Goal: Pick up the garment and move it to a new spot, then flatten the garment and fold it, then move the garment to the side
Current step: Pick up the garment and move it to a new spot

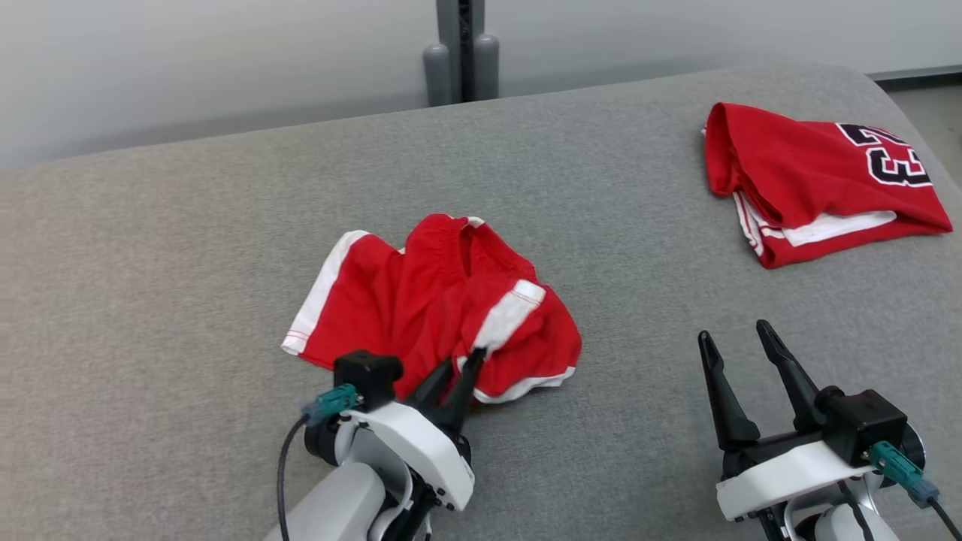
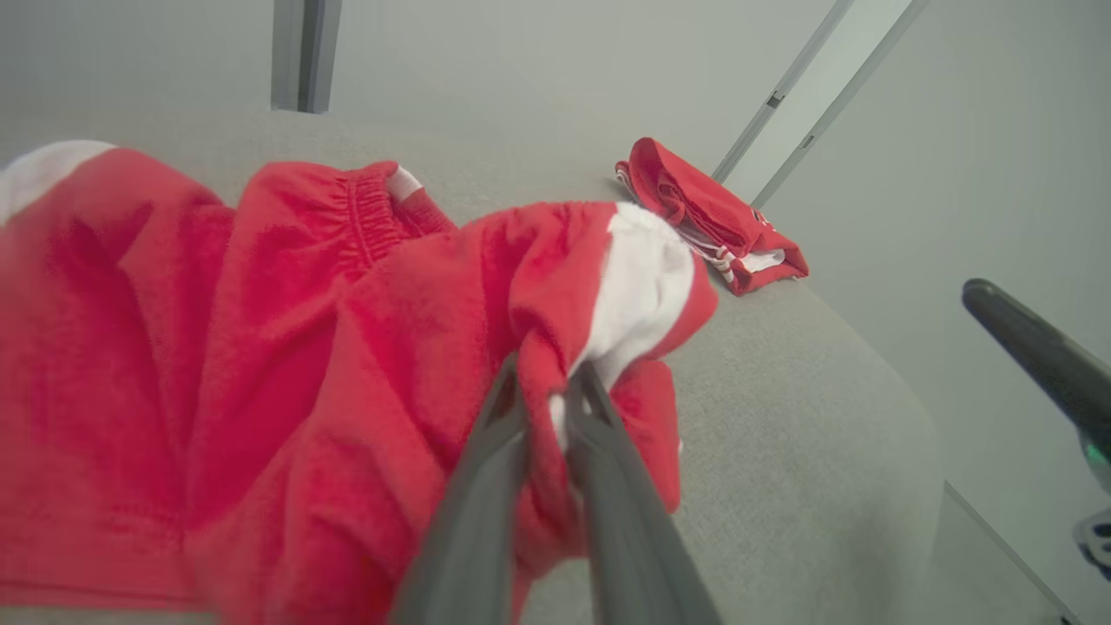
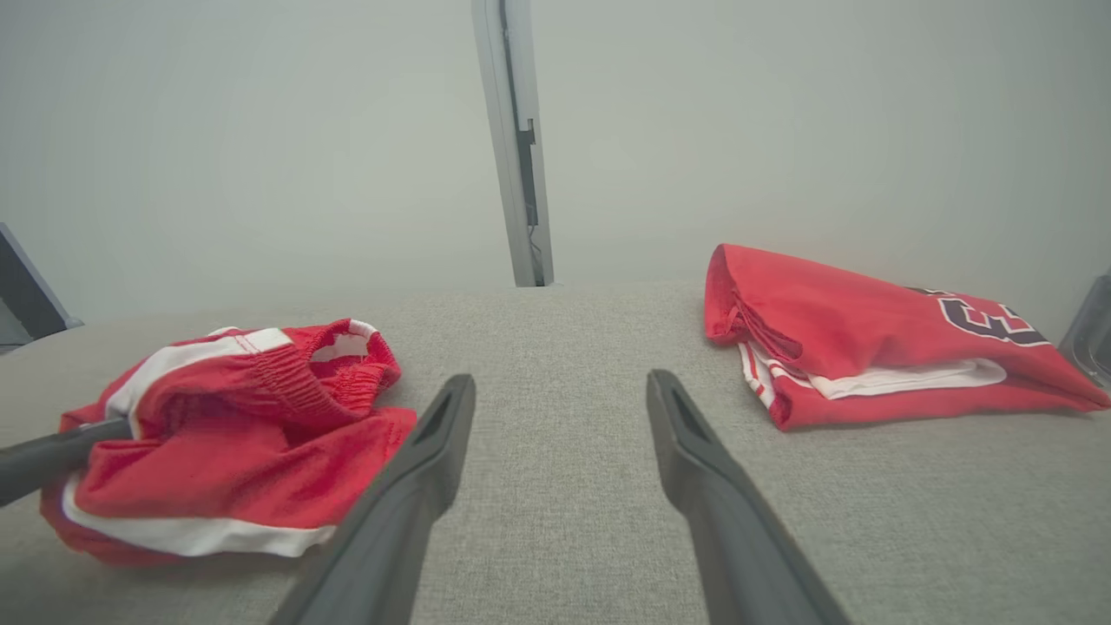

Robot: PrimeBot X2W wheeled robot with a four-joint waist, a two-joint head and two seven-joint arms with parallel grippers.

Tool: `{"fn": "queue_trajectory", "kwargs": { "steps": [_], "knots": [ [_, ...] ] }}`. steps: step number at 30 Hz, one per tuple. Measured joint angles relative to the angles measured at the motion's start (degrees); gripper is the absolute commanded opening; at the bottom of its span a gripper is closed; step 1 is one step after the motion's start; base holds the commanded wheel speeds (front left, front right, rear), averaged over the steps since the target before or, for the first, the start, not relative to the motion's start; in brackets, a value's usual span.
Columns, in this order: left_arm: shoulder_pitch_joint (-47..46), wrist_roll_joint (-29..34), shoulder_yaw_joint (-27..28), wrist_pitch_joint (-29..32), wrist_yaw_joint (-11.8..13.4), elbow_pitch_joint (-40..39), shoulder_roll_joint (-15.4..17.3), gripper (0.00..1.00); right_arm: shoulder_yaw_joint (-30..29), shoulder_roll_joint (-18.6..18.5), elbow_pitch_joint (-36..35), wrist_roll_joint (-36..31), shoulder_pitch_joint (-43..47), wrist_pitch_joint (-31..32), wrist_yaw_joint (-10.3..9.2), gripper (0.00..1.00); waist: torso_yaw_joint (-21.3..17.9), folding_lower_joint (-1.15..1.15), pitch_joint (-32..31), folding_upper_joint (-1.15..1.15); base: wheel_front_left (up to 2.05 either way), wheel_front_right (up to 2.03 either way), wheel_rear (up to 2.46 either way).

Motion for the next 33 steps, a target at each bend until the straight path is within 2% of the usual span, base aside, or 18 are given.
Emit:
{"fn": "queue_trajectory", "kwargs": {
  "steps": [1,2,8,14,19,23,28,33],
  "knots": [
    [-0.01,-0.53,-1.04,0.29,0.14,0.26,0.01,0.89,0.13,-0.05,0.01,-0.01,-0.01,0.00,0.00,1.00,0.46,0.00,-0.17,0.00,0.00,0.00,0.00],
    [-0.01,-1.01,-2.04,0.68,0.15,0.48,0.02,1.00,0.24,-0.18,0.04,0.00,0.00,0.00,0.00,1.00,0.93,0.00,-0.38,0.00,0.00,0.00,0.00],
    [-0.01,-3.82,-4.16,-0.11,1.44,-0.94,-0.02,1.00,1.42,-0.76,0.40,0.19,0.15,0.00,0.00,1.00,3.52,0.00,-2.24,0.00,0.00,0.00,0.00],
    [1.93,-2.48,0.49,-1.09,3.22,-6.77,0.83,1.00,2.76,-0.63,0.83,0.47,1.55,0.00,0.00,1.00,6.80,0.00,-4.28,0.00,0.00,0.00,0.00],
    [7.90,4.93,10.66,-1.19,7.30,-16.94,3.15,1.00,3.68,-0.22,1.49,1.45,2.30,0.00,0.00,1.00,9.38,0.00,-6.39,0.00,0.00,0.00,0.00],
    [16.00,12.46,18.64,-1.19,8.99,-23.92,2.91,1.00,3.88,0.33,1.85,1.92,2.65,0.00,0.00,1.00,11.69,0.00,-8.51,0.00,0.00,0.00,0.00],
    [22.06,17.63,24.91,-1.19,8.87,-27.63,2.10,1.00,4.01,1.02,2.37,3.02,3.56,0.00,0.00,1.00,13.16,0.00,-10.59,0.00,0.00,0.00,0.00],
    [26.58,23.34,28.47,-1.19,7.37,-29.41,1.93,1.00,3.77,1.83,2.90,3.58,4.47,0.00,0.00,1.00,14.14,0.00,-12.14,0.00,0.00,0.00,0.00]
  ]
}}
